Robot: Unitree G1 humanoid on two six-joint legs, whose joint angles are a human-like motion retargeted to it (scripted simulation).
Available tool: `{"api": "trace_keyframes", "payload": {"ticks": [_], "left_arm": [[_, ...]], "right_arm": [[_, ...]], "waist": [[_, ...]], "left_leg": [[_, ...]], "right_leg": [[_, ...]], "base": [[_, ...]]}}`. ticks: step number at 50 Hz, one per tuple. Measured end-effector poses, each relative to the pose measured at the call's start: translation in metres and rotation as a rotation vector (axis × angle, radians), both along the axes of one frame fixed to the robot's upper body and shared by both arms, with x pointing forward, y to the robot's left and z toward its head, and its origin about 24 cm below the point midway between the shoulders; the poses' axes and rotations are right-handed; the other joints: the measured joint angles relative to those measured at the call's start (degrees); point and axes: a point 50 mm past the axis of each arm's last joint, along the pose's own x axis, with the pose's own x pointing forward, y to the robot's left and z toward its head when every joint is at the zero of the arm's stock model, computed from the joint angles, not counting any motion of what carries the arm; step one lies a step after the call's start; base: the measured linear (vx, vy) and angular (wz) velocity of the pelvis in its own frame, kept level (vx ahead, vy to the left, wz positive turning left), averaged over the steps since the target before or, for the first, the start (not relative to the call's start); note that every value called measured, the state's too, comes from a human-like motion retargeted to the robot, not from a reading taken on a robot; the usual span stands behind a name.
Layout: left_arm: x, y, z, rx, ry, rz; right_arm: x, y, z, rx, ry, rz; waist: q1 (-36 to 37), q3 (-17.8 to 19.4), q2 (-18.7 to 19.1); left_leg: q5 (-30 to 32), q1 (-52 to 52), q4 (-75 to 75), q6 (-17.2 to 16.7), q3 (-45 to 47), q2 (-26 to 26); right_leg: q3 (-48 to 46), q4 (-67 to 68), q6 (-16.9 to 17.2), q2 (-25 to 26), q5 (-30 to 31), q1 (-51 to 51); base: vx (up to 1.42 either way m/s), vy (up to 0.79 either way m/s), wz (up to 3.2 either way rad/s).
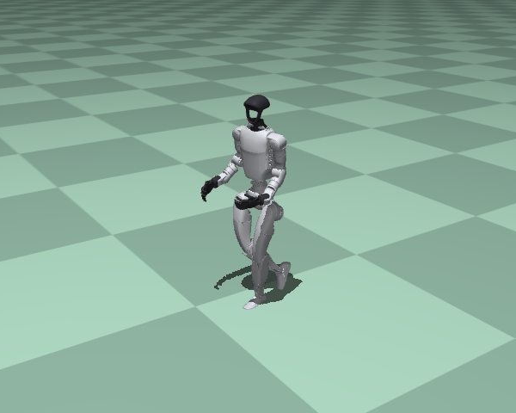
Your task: Walk run
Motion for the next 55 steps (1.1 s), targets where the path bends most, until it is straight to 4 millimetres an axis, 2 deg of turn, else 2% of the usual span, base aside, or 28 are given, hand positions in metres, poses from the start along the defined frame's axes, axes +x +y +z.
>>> {"api": "trace_keyframes", "payload": {"ticks": [3,5,8,12,15,16,18,19,20,21,22,23,25,27,30,34,37,38,40,41,43,45,47,48,50,52,55], "left_arm": [[0.018,-0.003,0.012,0.039,-0.068,-0.046],[0.028,-0.005,0.021,0.057,-0.122,-0.092],[0.037,-0.005,0.034,0.075,-0.192,-0.152],[0.042,0.002,0.043,0.113,-0.246,-0.196],[0.031,0.006,0.034,0.130,-0.209,-0.189],[0.024,0.007,0.028,0.128,-0.177,-0.173],[0.008,0.009,0.015,0.122,-0.114,-0.143],[-0.003,0.012,0.008,0.123,-0.077,-0.131],[-0.015,0.016,0.001,0.128,-0.039,-0.121],[-0.027,0.017,-0.007,0.129,0.003,-0.124],[-0.037,0.017,-0.014,0.127,0.043,-0.124],[-0.044,0.013,-0.020,0.120,0.079,-0.116],[-0.057,0.007,-0.029,0.102,0.137,-0.093],[-0.068,0.005,-0.034,0.098,0.172,-0.085],[-0.080,0.006,-0.036,0.118,0.195,-0.072],[-0.074,0.008,-0.028,0.163,0.150,-0.070],[-0.064,0.006,-0.022,0.161,0.112,-0.080],[-0.059,0.004,-0.020,0.153,0.097,-0.082],[-0.052,0.002,-0.014,0.138,0.068,-0.077],[-0.049,0.001,-0.012,0.134,0.052,-0.073],[-0.043,0.000,-0.008,0.130,0.030,-0.063],[-0.036,-0.001,-0.007,0.111,0.021,-0.045],[-0.024,0.001,-0.004,0.109,0.004,-0.033],[-0.017,0.000,-0.001,0.116,-0.011,-0.039],[-0.006,-0.002,0.003,0.126,-0.036,-0.036],[0.002,-0.005,0.007,0.110,-0.058,-0.029],[0.004,-0.014,0.013,0.031,-0.086,-0.034]], "right_arm": [[-0.029,-0.008,-0.015,0.019,0.087,-0.058],[-0.048,-0.013,-0.021,0.033,0.131,-0.108],[-0.068,-0.020,-0.025,0.024,0.170,-0.175],[-0.080,-0.025,-0.024,-0.002,0.173,-0.246],[-0.080,-0.025,-0.023,0.003,0.159,-0.288],[-0.075,-0.024,-0.021,0.005,0.145,-0.287],[-0.062,-0.023,-0.016,0.006,0.104,-0.277],[-0.055,-0.022,-0.014,0.006,0.084,-0.264],[-0.048,-0.019,-0.011,0.007,0.066,-0.248],[-0.041,-0.019,-0.008,0.008,0.044,-0.248],[-0.034,-0.018,-0.005,0.010,0.022,-0.246],[-0.025,-0.019,-0.001,0.012,-0.002,-0.238],[-0.008,-0.018,0.008,0.016,-0.051,-0.207],[0.006,-0.016,0.018,0.026,-0.108,-0.200],[0.023,-0.013,0.036,0.035,-0.213,-0.192],[0.038,-0.009,0.064,0.036,-0.350,-0.150],[0.039,-0.010,0.074,0.020,-0.390,-0.136],[0.037,-0.011,0.074,0.013,-0.387,-0.136],[0.033,-0.010,0.068,0.006,-0.356,-0.133],[0.030,-0.009,0.062,0.007,-0.328,-0.131],[0.018,-0.008,0.046,0.007,-0.250,-0.117],[-0.002,-0.010,0.025,-0.004,-0.135,-0.089],[-0.018,-0.007,0.006,0.001,-0.023,-0.060],[-0.028,-0.007,-0.003,0.003,0.028,-0.056],[-0.052,-0.014,-0.015,-0.001,0.121,-0.068],[-0.072,-0.020,-0.022,0.016,0.175,-0.116],[-0.095,-0.030,-0.025,0.053,0.203,-0.218]], "waist": [[-0.8,0.2,1.0],[-4.3,0.1,2.4],[-10.5,-0.4,2.7],[-14.5,0.0,0.8],[-14.1,0.8,0.1],[-14.2,0.9,0.0],[-14.8,0.7,-0.8],[-14.9,0.2,-0.9],[-14.8,-0.5,-0.8],[-14.5,-0.5,-0.5],[-14.1,-0.3,-0.2],[-13.3,0.3,0.0],[-12.7,-0.1,-1.8],[-11.1,-0.8,-2.9],[-7.7,-0.2,-4.5],[-1.7,1.5,-5.8],[2.6,2.4,-4.9],[3.1,2.5,-4.7],[3.6,2.5,-5.1],[3.8,2.1,-6.5],[2.6,0.9,-7.8],[-1.4,0.4,-8.3],[-2.1,-0.2,-5.2],[-1.7,-0.6,-3.3],[-1.0,-1.1,-1.8],[-1.9,-0.6,-2.2],[-7.9,-0.5,-0.2]], "left_leg": [[2.2,4.3,-4.4,0.0,-4.6,-0.9],[3.4,6.3,-6.1,0.0,-9.5,-1.4],[5.1,8.9,-7.6,0.0,-15.4,-3.5],[8.0,13.9,-8.4,0.0,-20.0,-6.2],[12.8,19.5,-8.1,0.0,-20.6,-7.7],[15.8,21.2,-7.6,0.0,-19.6,-8.3],[24.0,23.6,-5.1,-0.9,-18.3,-10.3],[29.7,23.4,-2.2,-2.8,-16.1,-10.4],[35.9,22.7,1.4,-5.2,-13.0,-9.9],[40.5,19.9,8.3,-6.3,-10.8,-9.5],[44.2,17.0,15.7,-7.1,-8.2,-8.4],[46.0,13.5,24.2,-6.8,-4.7,-6.3],[42.3,7.2,32.9,-3.8,-0.2,-5.8],[33.7,1.0,37.2,-1.1,2.8,-5.1],[22.8,-9.0,37.1,0.0,2.7,-8.0],[17.3,-15.4,16.9,-1.0,5.4,-8.7],[15.0,-14.7,-2.8,-3.3,4.4,-9.1],[14.8,-13.3,-7.9,-4.1,3.8,-10.1],[17.5,-10.9,-12.4,-2.1,4.3,-11.2],[16.4,-10.6,-10.8,-0.8,5.5,-9.5],[10.2,-9.7,-3.3,0.0,4.2,-7.3],[3.5,-10.2,5.9,0.0,-3.1,-10.9],[-0.3,-7.5,8.3,0.0,-3.8,-6.1],[-1.6,-5.7,8.2,0.0,-4.3,-3.5],[-2.7,-2.0,6.3,0.0,-6.9,-3.2],[-0.1,3.1,1.5,0.0,-7.4,-4.2],[8.0,11.1,-5.1,0.0,-9.8,-5.4]], "right_leg": [[-1.0,3.1,-7.2,-5.1,-10.5,-8.2],[-4.0,1.1,-9.1,-9.0,-16.2,-13.2],[-2.2,-8.7,-6.1,-10.0,-18.3,-19.0],[3.9,-24.4,-1.3,-12.1,-21.7,-23.4],[5.3,-33.7,1.7,-13.3,-25.9,-22.9],[5.6,-34.4,2.3,-13.4,-24.6,-22.1],[8.1,-33.3,1.7,-12.9,-19.8,-20.5],[8.3,-31.7,0.6,-12.9,-20.0,-19.5],[7.7,-29.9,-0.6,-13.2,-21.9,-18.3],[13.6,-27.8,-0.3,-11.4,-24.5,-17.4],[15.2,-26.2,-0.2,-11.0,-26.5,-16.2],[8.4,-25.6,-0.1,-13.6,-27.5,-14.2],[5.6,-27.0,0.1,-16.2,-29.4,-10.1],[4.6,-29.0,-0.4,-16.2,-30.7,-6.4],[3.2,-34.1,-1.8,-14.3,-29.1,-0.3],[2.4,-37.9,-0.6,-11.4,-23.5,6.2],[1.0,-39.1,-0.4,-6.9,-19.3,11.6],[-0.6,-39.1,-0.1,-5.8,-17.3,13.6],[-3.0,-37.2,1.3,-5.2,-11.7,17.0],[-3.7,-34.9,1.4,-5.3,-6.5,17.0],[-2.4,-27.1,3.3,-4.0,6.1,15.5],[-2.6,-7.6,3.8,-4.6,11.4,8.9],[-0.5,0.6,2.1,-1.3,10.3,3.4],[-0.9,1.8,0.4,-0.1,7.2,1.0],[0.0,4.2,-2.3,-0.6,-0.3,-4.8],[0.7,3.0,-3.7,-3.9,-8.1,-10.4],[-3.9,-7.6,-2.2,-11.8,-16.3,-15.3]], "base": [[0.77,-0.13,1.90],[0.90,-0.26,2.95],[0.91,-0.45,3.06],[0.88,-0.53,1.93],[0.99,-0.34,0.55],[1.08,-0.27,0.25],[1.14,-0.33,0.37],[1.25,-0.51,0.33],[1.18,-0.54,0.38],[1.11,-0.52,0.48],[0.97,-0.44,0.51],[0.96,-0.42,0.38],[1.06,-0.41,0.39],[0.99,-0.38,0.27],[1.08,-0.47,0.07],[0.95,-0.34,-0.11],[1.16,-0.41,0.00],[1.31,-0.43,0.37],[1.33,-0.63,0.42],[1.29,-1.06,0.35],[1.42,-0.80,0.89],[1.53,-0.41,1.52],[1.25,-0.36,0.34],[1.21,-0.38,0.01],[1.21,-0.44,0.19],[1.18,-0.42,0.91],[1.24,-0.27,2.09]]}}
